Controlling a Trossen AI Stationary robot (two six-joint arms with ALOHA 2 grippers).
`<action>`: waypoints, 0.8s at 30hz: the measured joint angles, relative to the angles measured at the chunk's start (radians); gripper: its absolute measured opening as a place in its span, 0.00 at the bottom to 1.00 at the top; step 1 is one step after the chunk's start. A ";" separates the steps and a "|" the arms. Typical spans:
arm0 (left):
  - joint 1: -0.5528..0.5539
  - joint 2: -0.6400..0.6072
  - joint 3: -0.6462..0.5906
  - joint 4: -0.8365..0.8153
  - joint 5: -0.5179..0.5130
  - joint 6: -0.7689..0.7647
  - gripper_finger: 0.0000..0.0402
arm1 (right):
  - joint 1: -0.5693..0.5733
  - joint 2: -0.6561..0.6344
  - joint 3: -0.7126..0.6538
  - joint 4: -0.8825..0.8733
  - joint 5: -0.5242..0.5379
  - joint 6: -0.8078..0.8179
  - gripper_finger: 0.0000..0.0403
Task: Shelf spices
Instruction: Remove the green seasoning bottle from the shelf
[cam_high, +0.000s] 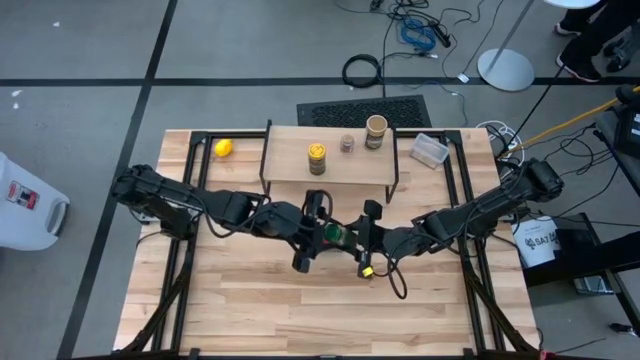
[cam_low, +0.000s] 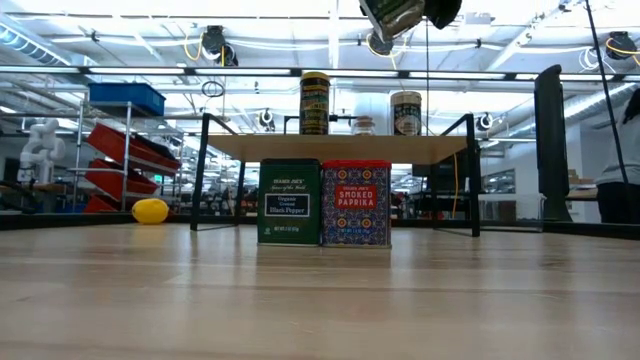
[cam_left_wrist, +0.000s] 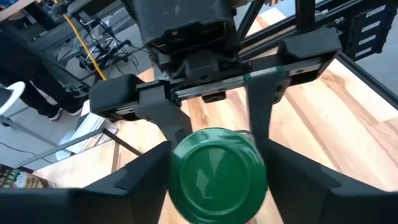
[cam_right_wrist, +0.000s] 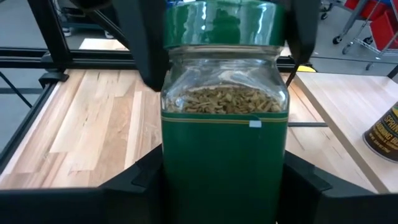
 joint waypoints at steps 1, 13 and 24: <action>0.001 0.000 0.000 -0.002 0.005 0.000 0.59 | -0.001 0.000 0.000 -0.002 0.001 0.000 0.49; 0.016 -0.002 0.002 -0.060 0.009 -0.037 0.63 | -0.007 0.002 0.000 -0.002 0.008 -0.011 0.49; 0.016 -0.001 0.001 -0.059 0.012 -0.059 0.70 | -0.007 0.000 0.000 0.002 0.010 -0.011 0.49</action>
